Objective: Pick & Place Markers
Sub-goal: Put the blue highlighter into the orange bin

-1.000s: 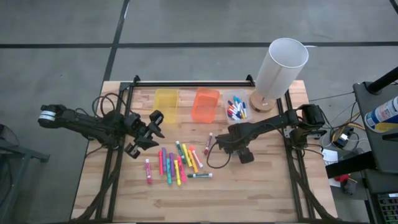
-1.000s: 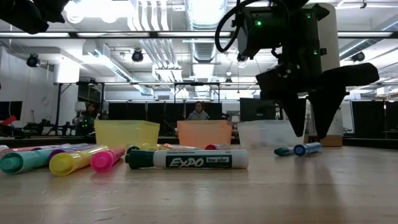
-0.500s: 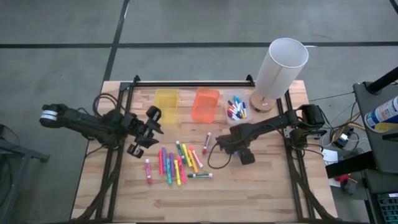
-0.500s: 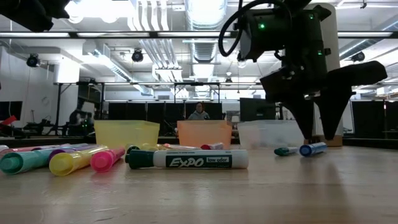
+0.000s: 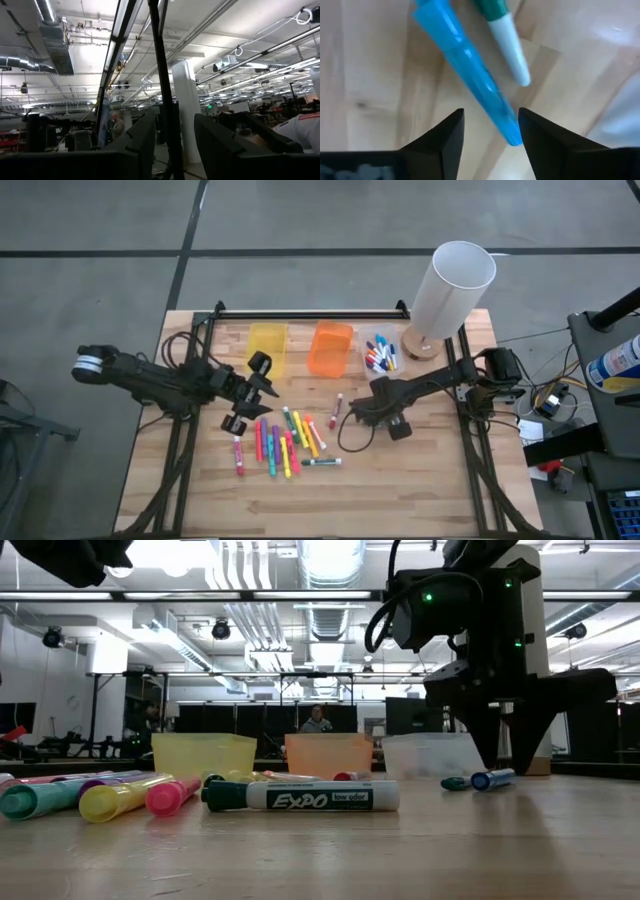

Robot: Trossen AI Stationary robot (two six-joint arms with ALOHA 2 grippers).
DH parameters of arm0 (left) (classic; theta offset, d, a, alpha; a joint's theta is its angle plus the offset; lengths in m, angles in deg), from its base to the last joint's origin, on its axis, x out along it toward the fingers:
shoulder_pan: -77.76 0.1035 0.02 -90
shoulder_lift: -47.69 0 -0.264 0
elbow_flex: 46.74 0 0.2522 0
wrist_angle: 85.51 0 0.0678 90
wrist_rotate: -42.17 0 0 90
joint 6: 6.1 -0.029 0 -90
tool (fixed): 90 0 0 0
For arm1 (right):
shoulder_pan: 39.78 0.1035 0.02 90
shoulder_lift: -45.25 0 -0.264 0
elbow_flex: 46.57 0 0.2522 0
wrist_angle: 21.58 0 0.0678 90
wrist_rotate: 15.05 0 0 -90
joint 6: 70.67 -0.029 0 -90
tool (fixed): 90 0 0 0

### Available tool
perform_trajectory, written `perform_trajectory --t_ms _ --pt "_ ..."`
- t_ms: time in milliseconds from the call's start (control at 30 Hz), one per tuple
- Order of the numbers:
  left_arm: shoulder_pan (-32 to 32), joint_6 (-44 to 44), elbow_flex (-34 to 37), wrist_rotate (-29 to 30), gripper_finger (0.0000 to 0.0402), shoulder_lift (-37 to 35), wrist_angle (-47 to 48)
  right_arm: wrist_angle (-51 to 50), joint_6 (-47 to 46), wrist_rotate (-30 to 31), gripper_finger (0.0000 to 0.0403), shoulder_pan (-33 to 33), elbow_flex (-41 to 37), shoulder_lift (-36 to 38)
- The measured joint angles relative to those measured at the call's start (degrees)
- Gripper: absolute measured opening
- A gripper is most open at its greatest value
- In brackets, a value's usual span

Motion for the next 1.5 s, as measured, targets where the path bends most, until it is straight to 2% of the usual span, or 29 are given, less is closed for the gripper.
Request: perform_trajectory --t_ms 200,400,533,733,833,1067,1367,1500 --pt "0.0 2.8 -0.3 0.7 0.0133 2.3 -1.5 2.0 1.5 -4.9 0.017 -0.1 -1.5 0.0" --pt "-0.1 6.0 -1.1 1.0 0.0133 2.4 -2.6 4.6 1.0 -5.2 0.0154 0.0 -2.9 0.0" --pt "-0.1 8.7 -1.1 1.0 0.0133 2.8 -0.1 5.6 -1.8 -5.2 0.0124 0.0 -3.8 0.1" --pt "-0.1 12.2 -1.1 0.6 0.0133 1.9 0.0 5.3 -7.3 -6.5 0.0056 0.0 -3.7 0.1" --pt "-0.1 13.9 -1.0 -1.3 0.0133 1.6 1.1 4.6 -8.7 -6.9 0.005 0.0 -2.9 0.0" --pt "-0.1 18.4 -1.0 -3.0 0.0133 1.7 2.2 -2.5 -11.5 -6.8 0.005 0.0 5.0 0.6" --pt "-1.1 20.0 -1.0 -4.0 0.0133 1.1 1.4 -4.6 -9.9 1.3 0.0056 -1.1 20.5 2.4" --pt "-2.3 19.5 -1.0 -4.3 0.0133 0.4 1.4 -4.2 -9.4 2.3 0.0057 -3.3 26.6 2.4"
